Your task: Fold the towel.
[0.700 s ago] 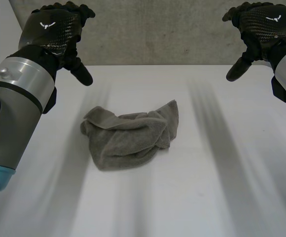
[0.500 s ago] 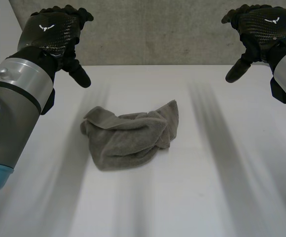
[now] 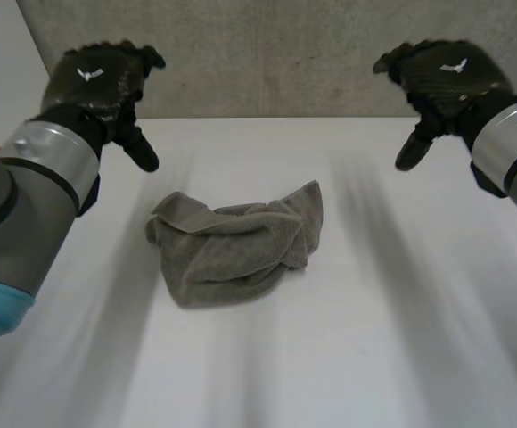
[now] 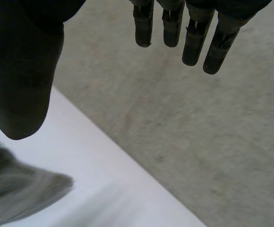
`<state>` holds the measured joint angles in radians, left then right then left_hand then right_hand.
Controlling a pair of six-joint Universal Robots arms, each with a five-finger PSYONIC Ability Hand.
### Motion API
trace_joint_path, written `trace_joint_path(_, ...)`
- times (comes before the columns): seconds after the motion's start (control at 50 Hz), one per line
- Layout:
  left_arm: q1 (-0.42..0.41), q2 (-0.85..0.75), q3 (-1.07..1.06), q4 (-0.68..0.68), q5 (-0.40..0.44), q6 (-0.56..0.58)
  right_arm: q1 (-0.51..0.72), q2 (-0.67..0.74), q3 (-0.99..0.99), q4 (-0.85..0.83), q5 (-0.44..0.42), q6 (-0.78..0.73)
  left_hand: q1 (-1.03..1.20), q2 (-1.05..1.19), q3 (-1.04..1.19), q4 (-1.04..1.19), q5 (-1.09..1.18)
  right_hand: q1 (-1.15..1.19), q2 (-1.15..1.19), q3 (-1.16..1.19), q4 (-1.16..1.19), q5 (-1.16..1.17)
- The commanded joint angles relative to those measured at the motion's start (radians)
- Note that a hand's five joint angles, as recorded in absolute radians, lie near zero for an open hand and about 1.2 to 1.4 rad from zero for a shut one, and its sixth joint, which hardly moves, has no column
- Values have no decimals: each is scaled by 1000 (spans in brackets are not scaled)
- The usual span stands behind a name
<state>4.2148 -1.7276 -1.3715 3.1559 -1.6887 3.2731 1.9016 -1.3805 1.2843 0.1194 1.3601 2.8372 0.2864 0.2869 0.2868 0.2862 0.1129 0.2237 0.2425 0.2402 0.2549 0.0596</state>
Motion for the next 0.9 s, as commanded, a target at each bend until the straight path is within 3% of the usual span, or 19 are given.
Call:
trace_joint_path(0.02,25,-114,-24,1,69,14,10,124,-20,58,-99,53,62,62,62,62,61,-49,-68,-66,-80,-60)
trace_joint_path(0.1,36,-170,-29,-1,126,30,2,190,-46,66,-138,133,74,73,74,74,73,-49,-68,-66,-80,-60)
trace_joint_path(0.18,40,-254,-31,4,196,74,4,302,-78,65,-231,269,88,88,88,89,87,-49,-68,-66,-80,-60)
trace_joint_path(0.36,36,-383,-26,16,221,149,8,442,-149,60,-368,424,141,141,141,142,140,-4,-23,-20,-35,-14)
trace_joint_path(0.44,34,-432,-14,44,218,155,13,474,-167,55,-369,444,229,229,229,230,228,28,10,12,-3,18)
trace_joint_path(0.54,30,-460,-5,171,221,149,60,543,-217,55,-363,465,569,569,569,570,568,137,118,121,106,127)
trace_joint_path(0.7,27,-501,23,246,224,148,99,613,-284,54,-358,476,690,690,690,690,689,387,368,370,356,376)
trace_joint_path(0.8,24,-523,37,245,227,151,116,632,-327,51,-354,496,743,742,743,743,742,586,568,570,555,576)
trace_joint_path(0.9,25,-541,43,248,228,152,116,646,-367,11,-352,496,816,816,816,817,815,993,975,977,962,983)
